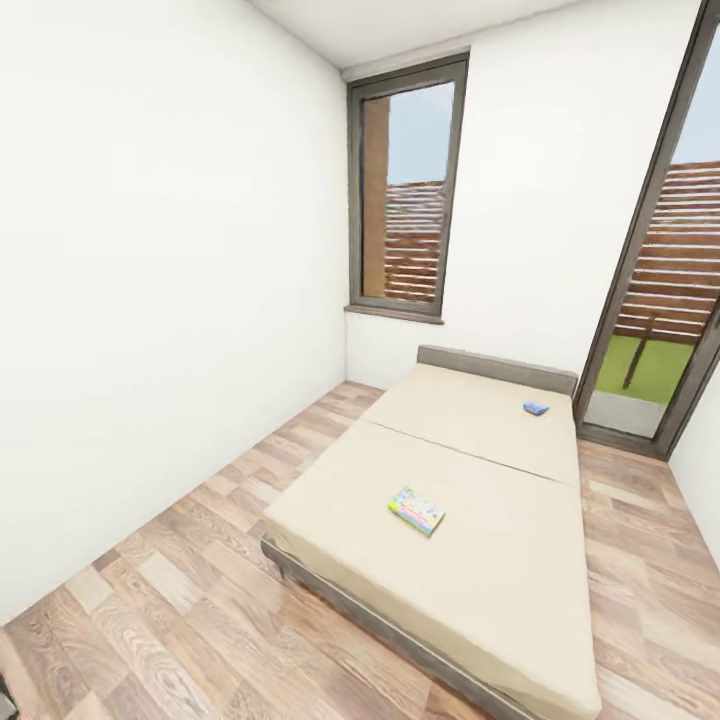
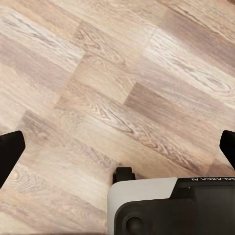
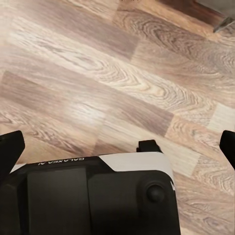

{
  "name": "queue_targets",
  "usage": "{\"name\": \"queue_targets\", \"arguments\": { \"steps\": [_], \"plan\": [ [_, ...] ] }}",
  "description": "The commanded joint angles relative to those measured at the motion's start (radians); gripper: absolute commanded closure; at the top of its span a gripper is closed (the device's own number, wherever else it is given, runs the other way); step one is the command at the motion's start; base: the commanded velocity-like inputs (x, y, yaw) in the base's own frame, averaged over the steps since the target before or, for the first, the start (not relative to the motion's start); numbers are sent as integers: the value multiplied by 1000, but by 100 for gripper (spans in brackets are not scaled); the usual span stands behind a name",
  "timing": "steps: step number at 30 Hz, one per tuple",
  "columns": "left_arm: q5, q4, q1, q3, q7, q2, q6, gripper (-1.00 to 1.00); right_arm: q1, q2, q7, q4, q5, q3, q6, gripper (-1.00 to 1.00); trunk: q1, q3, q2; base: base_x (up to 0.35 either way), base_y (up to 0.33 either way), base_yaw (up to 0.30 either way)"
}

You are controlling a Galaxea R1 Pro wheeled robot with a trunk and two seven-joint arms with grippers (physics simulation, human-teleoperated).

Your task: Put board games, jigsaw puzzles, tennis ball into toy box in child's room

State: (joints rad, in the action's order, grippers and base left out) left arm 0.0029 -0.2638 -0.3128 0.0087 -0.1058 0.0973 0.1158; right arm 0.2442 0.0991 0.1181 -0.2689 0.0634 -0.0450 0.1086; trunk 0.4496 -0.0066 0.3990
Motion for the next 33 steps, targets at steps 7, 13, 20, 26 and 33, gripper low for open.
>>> {"name": "queue_targets", "arguments": {
  "steps": [7,13,20,26,33],
  "plan": [
    [0,-2,0,2,-5,1,6,-100,0,1,3,-3,6,-4,5,-100,0,-1,1,0,0,292],
    [0,-2,0,2,-4,1,6,-100,-1,1,2,-3,6,-4,5,-100,0,-1,1,0,0,292],
    [0,-2,0,1,-5,0,6,-100,-1,1,2,-3,6,-4,5,-100,0,-1,1,0,0,292],
    [0,-2,0,2,-4,1,6,-100,-1,1,2,-3,6,-4,5,-100,0,-1,1,0,0,292],
    [0,-2,0,1,-4,0,7,-100,-1,1,2,-3,6,-4,5,-100,0,-1,1,0,0,293]
  ]
}}
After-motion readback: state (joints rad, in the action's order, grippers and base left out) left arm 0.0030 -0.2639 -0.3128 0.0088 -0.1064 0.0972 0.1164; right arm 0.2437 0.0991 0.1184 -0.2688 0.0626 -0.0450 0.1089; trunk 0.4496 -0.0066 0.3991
